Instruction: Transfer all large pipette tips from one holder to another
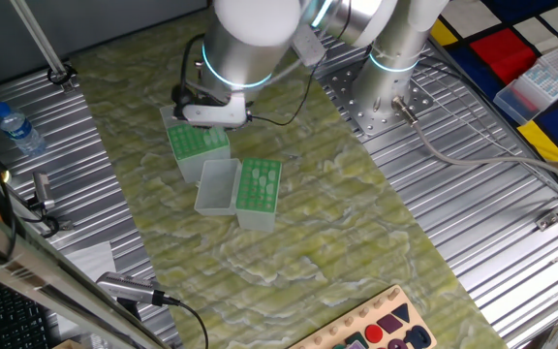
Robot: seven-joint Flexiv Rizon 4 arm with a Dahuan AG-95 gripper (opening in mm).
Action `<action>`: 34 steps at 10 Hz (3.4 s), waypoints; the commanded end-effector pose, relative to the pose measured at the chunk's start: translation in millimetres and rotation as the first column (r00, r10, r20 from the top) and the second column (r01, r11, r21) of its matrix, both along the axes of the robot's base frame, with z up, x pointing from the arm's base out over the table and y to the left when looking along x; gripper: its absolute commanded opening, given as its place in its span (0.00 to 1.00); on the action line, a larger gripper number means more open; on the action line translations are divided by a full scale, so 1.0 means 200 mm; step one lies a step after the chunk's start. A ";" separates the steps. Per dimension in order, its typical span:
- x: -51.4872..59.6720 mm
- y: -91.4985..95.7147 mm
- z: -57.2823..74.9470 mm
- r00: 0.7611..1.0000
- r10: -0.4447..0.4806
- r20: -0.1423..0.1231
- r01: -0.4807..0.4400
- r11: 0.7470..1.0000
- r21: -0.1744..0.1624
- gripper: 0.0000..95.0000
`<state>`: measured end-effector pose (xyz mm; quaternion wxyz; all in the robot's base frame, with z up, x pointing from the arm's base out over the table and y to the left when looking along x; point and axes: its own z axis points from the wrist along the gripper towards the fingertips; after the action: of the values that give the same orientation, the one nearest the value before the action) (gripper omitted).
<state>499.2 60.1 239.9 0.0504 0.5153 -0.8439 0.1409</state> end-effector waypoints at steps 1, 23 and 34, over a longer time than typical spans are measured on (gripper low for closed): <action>-0.06 0.15 -0.10 0.860 -0.502 -0.098 0.509 0.823 0.251 0.40; -0.26 0.38 -0.38 0.790 -0.601 -0.119 0.607 0.739 0.293 0.40; -0.24 0.33 -0.41 0.809 -0.578 -0.105 0.580 0.758 0.298 0.40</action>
<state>451.3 126.8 158.2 0.0107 0.2307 -0.9727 -0.0211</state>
